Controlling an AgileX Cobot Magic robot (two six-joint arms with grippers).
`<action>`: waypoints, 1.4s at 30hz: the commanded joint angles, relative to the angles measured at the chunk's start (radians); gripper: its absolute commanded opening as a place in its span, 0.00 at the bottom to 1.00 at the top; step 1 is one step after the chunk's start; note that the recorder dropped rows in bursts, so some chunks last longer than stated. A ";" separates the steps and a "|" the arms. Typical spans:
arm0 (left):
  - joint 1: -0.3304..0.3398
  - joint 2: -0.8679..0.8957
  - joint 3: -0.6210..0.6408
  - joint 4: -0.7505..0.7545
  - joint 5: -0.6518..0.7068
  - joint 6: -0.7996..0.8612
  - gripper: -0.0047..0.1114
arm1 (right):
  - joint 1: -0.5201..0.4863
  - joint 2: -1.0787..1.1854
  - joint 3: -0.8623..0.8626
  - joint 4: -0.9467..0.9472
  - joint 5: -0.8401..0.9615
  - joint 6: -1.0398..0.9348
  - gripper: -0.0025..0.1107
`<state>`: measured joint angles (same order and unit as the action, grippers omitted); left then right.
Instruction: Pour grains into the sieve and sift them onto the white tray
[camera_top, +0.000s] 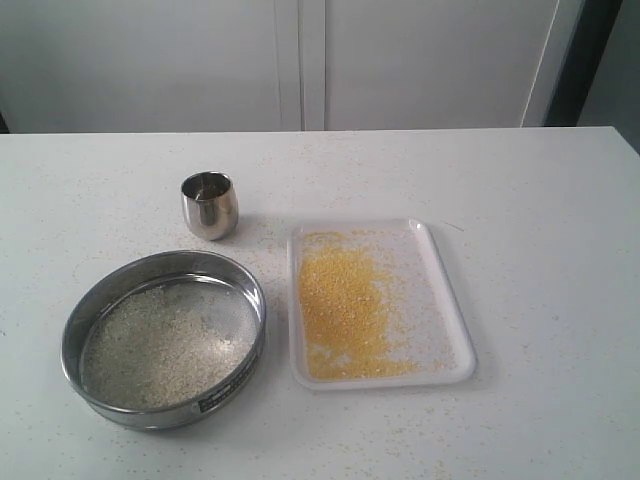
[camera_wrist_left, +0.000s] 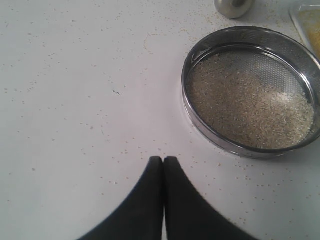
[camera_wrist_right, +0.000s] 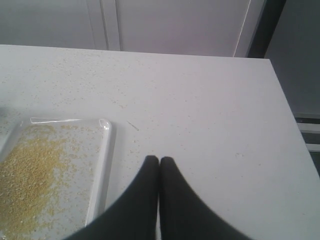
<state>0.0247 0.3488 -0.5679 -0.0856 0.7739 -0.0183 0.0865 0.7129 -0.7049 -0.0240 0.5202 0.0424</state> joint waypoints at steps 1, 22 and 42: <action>0.004 -0.007 0.001 -0.002 0.004 -0.001 0.04 | -0.007 -0.004 0.008 -0.005 -0.011 -0.005 0.02; 0.004 -0.007 0.001 -0.002 0.004 -0.001 0.04 | -0.007 -0.351 0.110 -0.003 -0.006 -0.005 0.02; 0.004 -0.007 0.001 -0.002 0.004 -0.001 0.04 | -0.007 -0.713 0.357 -0.003 -0.006 -0.005 0.02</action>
<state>0.0247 0.3488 -0.5679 -0.0856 0.7739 -0.0183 0.0865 0.0258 -0.3792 -0.0240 0.5202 0.0424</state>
